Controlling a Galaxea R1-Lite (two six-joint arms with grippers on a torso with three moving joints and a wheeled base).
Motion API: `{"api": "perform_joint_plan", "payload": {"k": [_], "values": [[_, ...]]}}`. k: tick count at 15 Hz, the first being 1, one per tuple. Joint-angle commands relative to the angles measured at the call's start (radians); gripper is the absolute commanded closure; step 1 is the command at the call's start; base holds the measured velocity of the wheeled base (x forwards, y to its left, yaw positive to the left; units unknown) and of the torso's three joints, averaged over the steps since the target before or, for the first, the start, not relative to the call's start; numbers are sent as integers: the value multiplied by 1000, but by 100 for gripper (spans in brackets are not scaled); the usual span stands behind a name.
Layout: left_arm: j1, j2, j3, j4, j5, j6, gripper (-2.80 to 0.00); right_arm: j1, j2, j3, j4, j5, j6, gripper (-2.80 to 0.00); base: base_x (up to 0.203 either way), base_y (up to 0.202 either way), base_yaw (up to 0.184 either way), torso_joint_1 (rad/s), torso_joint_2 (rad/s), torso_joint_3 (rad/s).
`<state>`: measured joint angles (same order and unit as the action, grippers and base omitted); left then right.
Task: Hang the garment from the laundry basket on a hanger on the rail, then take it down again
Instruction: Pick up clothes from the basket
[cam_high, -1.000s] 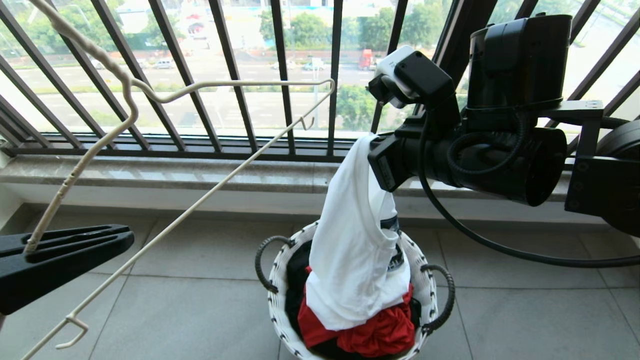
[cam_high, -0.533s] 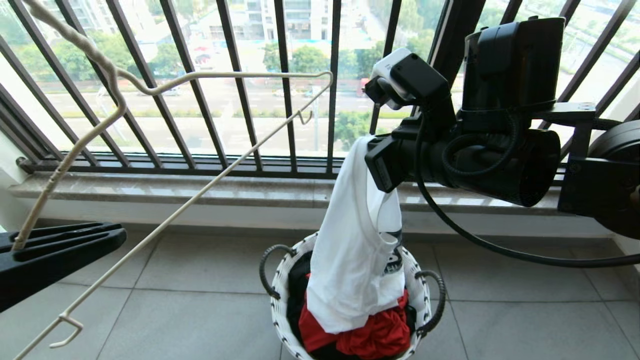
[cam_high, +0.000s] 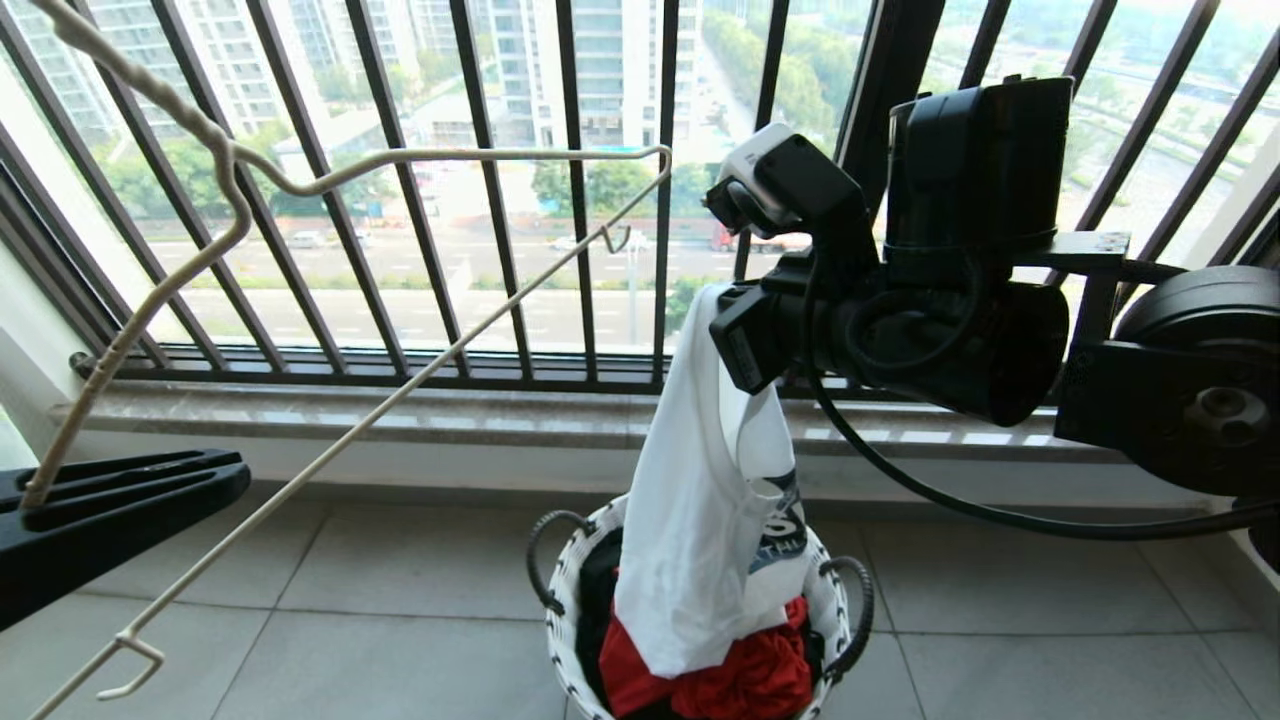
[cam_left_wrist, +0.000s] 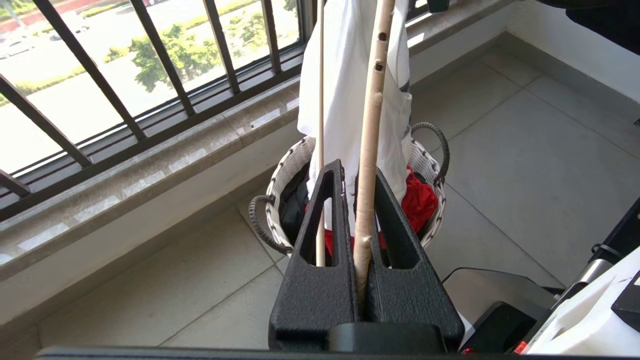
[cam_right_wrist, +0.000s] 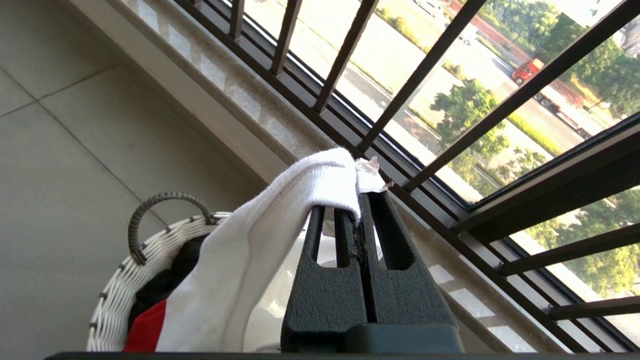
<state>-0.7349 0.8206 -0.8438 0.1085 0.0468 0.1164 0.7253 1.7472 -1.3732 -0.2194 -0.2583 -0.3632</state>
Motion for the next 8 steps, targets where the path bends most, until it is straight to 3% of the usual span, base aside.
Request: {"api": "perform_joint_plan", "payload": {"k": [1,8], "values": [[0,3,0,0,1,0,0,0,6,27,-7,-1,-2,0,0,0,0,2,2,200],[0,-1,0,0,1,0,0,1,8,41,-25,-2,-2,0,0,0,0,1,4,203]]}}
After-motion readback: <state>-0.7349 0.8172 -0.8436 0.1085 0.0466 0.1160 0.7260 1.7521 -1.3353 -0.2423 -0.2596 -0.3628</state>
